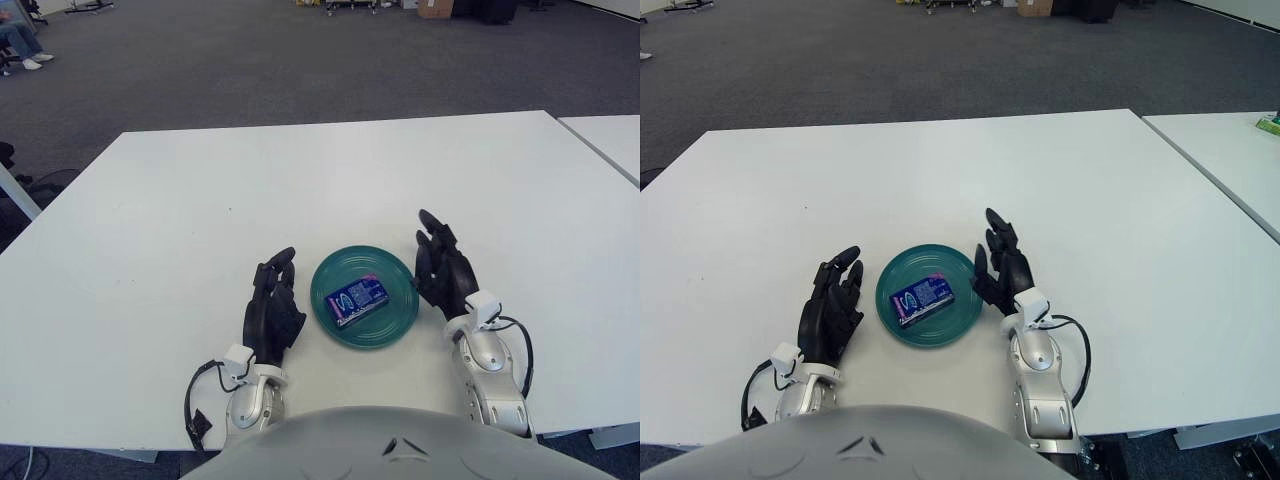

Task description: Put the gum into the plate.

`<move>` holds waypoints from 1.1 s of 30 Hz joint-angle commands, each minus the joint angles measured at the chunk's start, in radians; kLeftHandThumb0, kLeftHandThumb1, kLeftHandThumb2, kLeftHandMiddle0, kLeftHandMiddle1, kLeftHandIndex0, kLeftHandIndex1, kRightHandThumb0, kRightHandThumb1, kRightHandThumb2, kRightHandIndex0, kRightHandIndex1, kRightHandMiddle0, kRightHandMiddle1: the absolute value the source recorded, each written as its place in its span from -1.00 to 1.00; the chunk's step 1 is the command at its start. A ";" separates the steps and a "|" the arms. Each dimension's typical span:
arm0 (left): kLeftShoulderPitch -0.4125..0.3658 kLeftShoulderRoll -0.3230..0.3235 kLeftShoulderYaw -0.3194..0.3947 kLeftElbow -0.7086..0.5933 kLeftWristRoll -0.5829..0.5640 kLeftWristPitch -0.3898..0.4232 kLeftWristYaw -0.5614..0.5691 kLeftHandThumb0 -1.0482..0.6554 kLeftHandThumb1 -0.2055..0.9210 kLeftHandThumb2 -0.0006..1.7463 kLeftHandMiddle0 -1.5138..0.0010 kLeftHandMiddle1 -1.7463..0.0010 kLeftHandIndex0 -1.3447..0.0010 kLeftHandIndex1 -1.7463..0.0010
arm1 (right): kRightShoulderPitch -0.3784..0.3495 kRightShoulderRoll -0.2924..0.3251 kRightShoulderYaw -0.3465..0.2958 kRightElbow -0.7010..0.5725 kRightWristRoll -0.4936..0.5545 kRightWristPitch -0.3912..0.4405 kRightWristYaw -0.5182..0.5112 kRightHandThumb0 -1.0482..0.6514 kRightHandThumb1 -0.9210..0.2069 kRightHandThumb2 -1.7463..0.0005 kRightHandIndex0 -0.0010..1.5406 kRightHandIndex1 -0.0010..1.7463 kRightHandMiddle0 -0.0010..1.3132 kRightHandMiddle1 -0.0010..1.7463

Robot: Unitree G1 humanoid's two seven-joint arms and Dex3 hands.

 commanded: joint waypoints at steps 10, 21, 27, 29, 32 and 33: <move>0.004 -0.002 0.022 -0.008 -0.021 0.018 -0.024 -1.00 1.00 0.12 0.74 0.99 1.00 0.23 | 0.020 -0.036 -0.037 -0.021 0.028 -0.001 -0.009 -0.71 -1.00 -0.16 -0.73 -0.97 -1.00 -0.61; 0.005 0.007 0.039 -0.019 -0.038 0.038 -0.045 -1.00 1.00 0.11 0.75 1.00 1.00 0.24 | 0.046 -0.054 -0.051 0.013 0.003 0.001 -0.042 -0.69 -1.00 -0.16 -0.70 -0.98 -1.00 -0.55; 0.006 0.002 0.039 -0.022 -0.023 0.054 -0.038 -0.98 1.00 0.10 0.78 1.00 1.00 0.27 | 0.063 -0.051 -0.033 0.050 -0.010 -0.022 -0.058 -0.70 -1.00 -0.17 -0.70 -0.99 -1.00 -0.52; 0.005 0.001 0.038 -0.023 -0.016 0.061 -0.033 -0.97 1.00 0.10 0.79 1.00 1.00 0.29 | 0.069 -0.049 -0.026 0.067 -0.012 -0.037 -0.061 -0.70 -1.00 -0.17 -0.71 -0.99 -1.00 -0.51; 0.005 -0.001 0.039 -0.023 -0.010 0.065 -0.029 -0.95 1.00 0.10 0.80 1.00 1.00 0.30 | 0.074 -0.046 -0.019 0.088 -0.013 -0.055 -0.067 -0.70 -1.00 -0.17 -0.71 -0.99 -1.00 -0.51; 0.005 -0.002 0.040 -0.024 -0.009 0.066 -0.029 -0.95 1.00 0.10 0.80 1.00 1.00 0.30 | 0.074 -0.046 -0.018 0.091 -0.014 -0.059 -0.069 -0.70 -1.00 -0.17 -0.71 -0.99 -1.00 -0.50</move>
